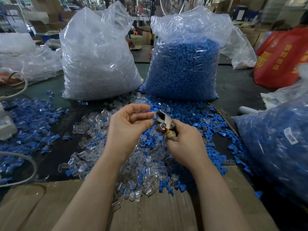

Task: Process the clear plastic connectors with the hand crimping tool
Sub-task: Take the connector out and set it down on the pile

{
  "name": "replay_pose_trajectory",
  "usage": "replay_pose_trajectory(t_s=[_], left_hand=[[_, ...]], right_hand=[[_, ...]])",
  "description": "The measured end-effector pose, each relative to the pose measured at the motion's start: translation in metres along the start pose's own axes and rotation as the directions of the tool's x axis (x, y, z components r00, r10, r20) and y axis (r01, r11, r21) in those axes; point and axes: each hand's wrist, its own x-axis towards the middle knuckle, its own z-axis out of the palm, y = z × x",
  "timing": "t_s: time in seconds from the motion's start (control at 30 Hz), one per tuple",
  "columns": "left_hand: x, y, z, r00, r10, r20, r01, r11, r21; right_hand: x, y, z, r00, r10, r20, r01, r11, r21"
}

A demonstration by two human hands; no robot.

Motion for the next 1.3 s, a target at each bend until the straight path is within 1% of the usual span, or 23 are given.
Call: replay_pose_trajectory(t_s=[0.13,0.4,0.93,1.3], left_hand=[[0.0007,-0.0015,-0.0009,1.0,-0.016,0.004,0.016,1.0,0.013],[0.0012,0.0,-0.0028,1.0,-0.026,0.013,0.026,1.0,-0.005],[0.0019,-0.0029,-0.0012,0.998,-0.055,0.024,0.056,0.997,-0.045],[0.0026,-0.006,-0.0025,0.998,-0.058,0.026,0.059,0.997,-0.044]], right_hand=[[0.0012,0.0005,0.0006,1.0,0.007,0.011,-0.007,0.999,-0.031],[0.001,0.0,-0.0004,1.0,-0.02,0.023,0.021,1.0,-0.018],[0.0026,-0.0026,0.0011,1.0,0.019,-0.003,-0.02,0.997,-0.074],[0.0034,-0.0034,0.0021,1.0,-0.001,-0.021,-0.002,0.994,-0.113]])
